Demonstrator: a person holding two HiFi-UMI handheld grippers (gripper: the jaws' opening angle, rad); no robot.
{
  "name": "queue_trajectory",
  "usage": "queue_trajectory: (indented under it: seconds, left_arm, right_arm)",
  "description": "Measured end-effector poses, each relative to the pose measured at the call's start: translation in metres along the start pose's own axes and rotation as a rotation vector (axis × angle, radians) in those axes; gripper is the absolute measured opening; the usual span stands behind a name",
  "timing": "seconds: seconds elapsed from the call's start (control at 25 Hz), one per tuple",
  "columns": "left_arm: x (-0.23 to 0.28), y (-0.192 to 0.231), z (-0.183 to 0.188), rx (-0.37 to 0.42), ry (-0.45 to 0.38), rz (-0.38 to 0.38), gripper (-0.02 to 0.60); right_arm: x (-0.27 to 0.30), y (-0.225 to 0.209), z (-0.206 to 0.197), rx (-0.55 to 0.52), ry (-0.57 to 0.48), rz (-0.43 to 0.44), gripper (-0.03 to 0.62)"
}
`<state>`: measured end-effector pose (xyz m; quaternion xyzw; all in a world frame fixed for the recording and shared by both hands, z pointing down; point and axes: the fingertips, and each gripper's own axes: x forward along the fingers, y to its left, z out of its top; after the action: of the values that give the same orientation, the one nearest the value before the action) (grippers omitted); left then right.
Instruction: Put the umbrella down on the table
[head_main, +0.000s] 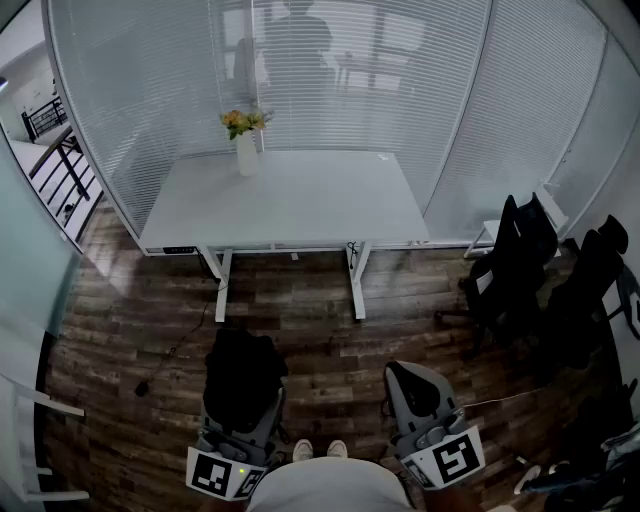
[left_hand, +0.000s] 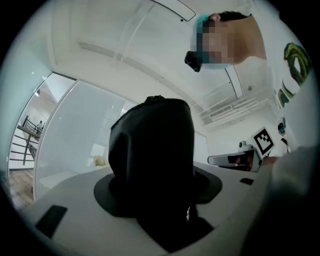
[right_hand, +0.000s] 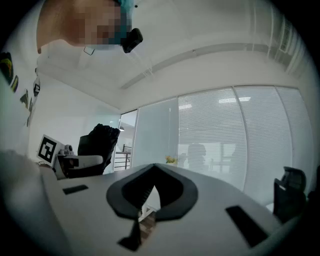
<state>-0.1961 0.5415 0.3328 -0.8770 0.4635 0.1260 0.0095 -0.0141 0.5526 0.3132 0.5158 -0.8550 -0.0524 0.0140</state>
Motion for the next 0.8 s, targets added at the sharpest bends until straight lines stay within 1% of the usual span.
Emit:
queue_trajectory:
  seconds: [0.24,0.44,0.64,0.8]
  left_arm:
    - [-0.012,0.012,0.002,-0.009,0.007,-0.011,0.264]
    - [-0.021,0.023,-0.002,-0.009,0.022,-0.036,0.264]
    - [-0.019,0.028,-0.005,-0.017,0.023,-0.045,0.264]
    - [-0.004,0.038,-0.010,-0.021,0.022,-0.039,0.264]
  right_arm:
    - [0.006,0.017,0.003,0.013,-0.015,-0.009,0.009]
    - [0.011,0.036,-0.006,0.020,-0.019,-0.021,0.009]
    - [0.017,0.036,-0.013,0.033,-0.015,-0.026,0.009]
    - [0.034,0.028,-0.016,0.039,-0.016,-0.016,0.009]
